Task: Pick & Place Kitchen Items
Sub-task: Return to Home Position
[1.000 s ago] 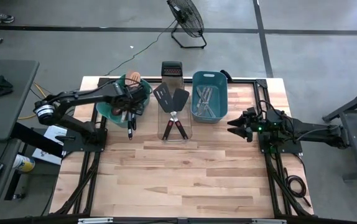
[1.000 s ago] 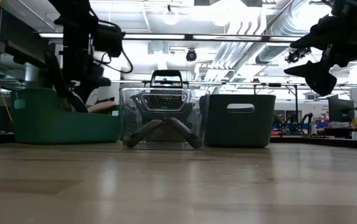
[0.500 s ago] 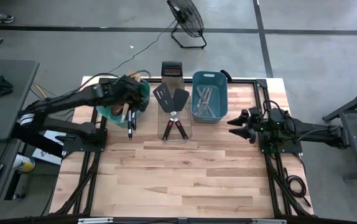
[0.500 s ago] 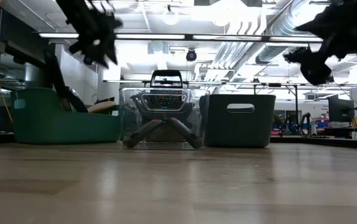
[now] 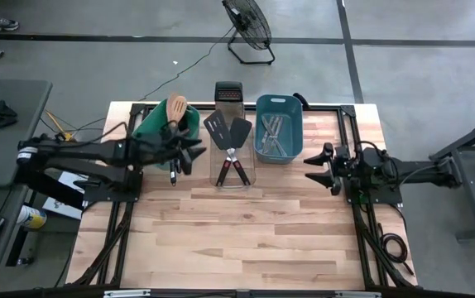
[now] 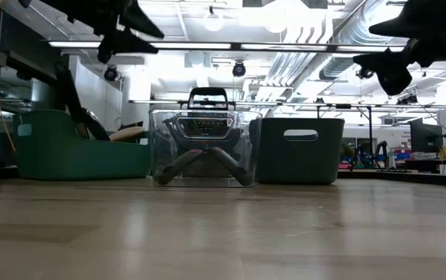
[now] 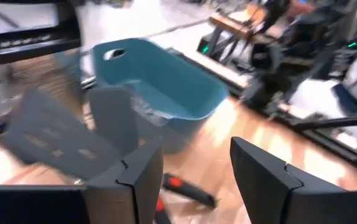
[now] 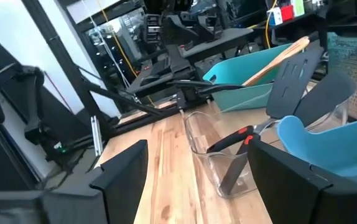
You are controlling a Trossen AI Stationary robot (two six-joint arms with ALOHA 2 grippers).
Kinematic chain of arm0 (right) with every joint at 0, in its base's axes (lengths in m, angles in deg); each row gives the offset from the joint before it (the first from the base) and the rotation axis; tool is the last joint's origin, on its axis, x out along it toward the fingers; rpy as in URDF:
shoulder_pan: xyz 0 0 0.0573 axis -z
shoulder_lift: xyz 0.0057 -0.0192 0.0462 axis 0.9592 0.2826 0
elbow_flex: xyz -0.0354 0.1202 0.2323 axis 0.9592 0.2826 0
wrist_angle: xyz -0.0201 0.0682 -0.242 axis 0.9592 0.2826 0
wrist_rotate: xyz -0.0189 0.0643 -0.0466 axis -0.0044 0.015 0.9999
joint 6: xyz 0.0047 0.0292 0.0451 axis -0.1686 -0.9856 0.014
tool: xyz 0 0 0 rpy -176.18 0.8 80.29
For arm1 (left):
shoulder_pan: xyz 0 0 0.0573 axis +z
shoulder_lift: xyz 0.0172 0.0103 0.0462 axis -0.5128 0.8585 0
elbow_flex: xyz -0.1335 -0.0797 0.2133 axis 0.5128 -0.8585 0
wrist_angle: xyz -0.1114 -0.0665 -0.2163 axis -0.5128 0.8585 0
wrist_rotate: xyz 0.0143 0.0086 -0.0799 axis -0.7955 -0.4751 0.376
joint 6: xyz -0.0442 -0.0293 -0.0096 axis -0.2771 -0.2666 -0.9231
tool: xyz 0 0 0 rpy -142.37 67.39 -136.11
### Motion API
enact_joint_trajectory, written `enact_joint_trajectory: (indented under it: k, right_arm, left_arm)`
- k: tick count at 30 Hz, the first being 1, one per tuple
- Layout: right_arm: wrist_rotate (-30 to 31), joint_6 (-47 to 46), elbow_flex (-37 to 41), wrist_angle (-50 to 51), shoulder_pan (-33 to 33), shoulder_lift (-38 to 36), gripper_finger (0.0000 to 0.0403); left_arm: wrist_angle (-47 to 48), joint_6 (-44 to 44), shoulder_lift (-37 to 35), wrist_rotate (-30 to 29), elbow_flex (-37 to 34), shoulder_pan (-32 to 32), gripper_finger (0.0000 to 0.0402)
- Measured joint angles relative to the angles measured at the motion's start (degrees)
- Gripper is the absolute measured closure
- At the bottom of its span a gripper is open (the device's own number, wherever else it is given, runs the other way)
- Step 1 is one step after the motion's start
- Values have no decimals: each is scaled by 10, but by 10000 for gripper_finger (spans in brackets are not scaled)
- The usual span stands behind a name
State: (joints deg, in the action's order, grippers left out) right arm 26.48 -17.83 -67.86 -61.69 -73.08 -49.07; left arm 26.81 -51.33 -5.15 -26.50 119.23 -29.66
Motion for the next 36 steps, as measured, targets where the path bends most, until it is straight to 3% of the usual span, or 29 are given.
enact_joint_trajectory:
  k: [4, 9, 19, 22, 27, 36]
  right_arm:
    - [12, 20, 0, 21, -28, -17, 135]
    - [12, 42, 0, 27, -40, -58, 135]
    - [24, 54, 0, 86, -41, -122, 135]
    - [27, 62, 3, 58, -41, -119, 135]
    - [27, 73, 75, -79, -41, -118, 135]
    - [43, 103, 88, -61, -43, -122, 135]
  left_arm:
    - [-40, -4, 0, -56, -13, -62, 218]
    - [-21, -29, -7, -135, -16, -113, 218]
    - [-21, -30, -17, -135, -15, -140, 218]
    - [-74, -27, -17, -117, -29, -140, 218]
    - [-160, -12, -16, -110, -69, -140, 218]
    - [-182, -19, -17, -105, -81, -140, 218]
